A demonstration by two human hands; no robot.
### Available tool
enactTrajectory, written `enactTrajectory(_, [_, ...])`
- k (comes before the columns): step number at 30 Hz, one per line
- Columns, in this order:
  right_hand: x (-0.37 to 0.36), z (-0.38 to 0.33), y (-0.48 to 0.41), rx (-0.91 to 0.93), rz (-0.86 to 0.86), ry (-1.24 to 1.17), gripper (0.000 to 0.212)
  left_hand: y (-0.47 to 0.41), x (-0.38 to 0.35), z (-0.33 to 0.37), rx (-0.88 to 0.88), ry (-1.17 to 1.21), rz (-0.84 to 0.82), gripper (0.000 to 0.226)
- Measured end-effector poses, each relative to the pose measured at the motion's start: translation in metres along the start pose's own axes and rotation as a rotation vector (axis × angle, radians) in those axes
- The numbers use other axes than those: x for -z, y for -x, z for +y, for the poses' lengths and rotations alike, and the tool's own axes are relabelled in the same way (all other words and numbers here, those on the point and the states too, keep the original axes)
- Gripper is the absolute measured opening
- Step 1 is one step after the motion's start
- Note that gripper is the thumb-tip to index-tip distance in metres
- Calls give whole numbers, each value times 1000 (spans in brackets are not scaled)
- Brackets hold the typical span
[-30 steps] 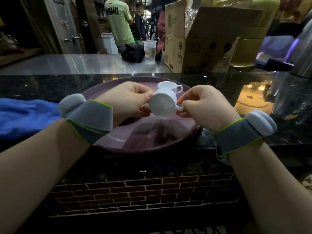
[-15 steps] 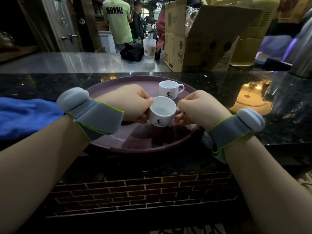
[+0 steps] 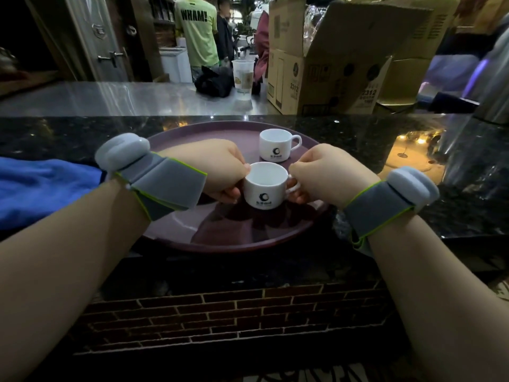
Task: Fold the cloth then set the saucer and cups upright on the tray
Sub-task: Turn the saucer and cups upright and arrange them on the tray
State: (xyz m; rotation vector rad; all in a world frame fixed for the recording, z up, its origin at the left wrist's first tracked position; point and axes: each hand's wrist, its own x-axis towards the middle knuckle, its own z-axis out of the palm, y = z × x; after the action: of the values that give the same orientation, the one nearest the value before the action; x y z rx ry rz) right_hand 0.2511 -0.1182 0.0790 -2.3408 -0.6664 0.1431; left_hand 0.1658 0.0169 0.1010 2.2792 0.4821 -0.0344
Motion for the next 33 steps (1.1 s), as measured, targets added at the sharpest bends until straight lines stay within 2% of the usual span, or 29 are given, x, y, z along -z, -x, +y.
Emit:
enactTrajectory(3, [13,-2,-4,36,43,85,40,-3,9,8,-40,79,71,27])
enactTrajectory(6, [28,-5,-16,51,147,201,34,-12,23,17,-153,64,167,18])
enactTrajectory(9, [36,-10,-40,9,154,341,28,-34,28,25,-249,-208,194,37])
enactTrajectory(12, [32,-9,-57,21,95,409,28,-59,22,29,-231,-416,182,58])
enactTrajectory(17, [23,-4,-71,52,5,325,25,-90,17,30,-180,-410,96,73])
enactTrajectory(22, [22,-2,-75,46,-6,275,18,-99,22,25,-217,-298,21,55])
enactTrajectory(33, [3,-17,-73,55,-27,171,14,-94,39,1,-207,-244,17,57])
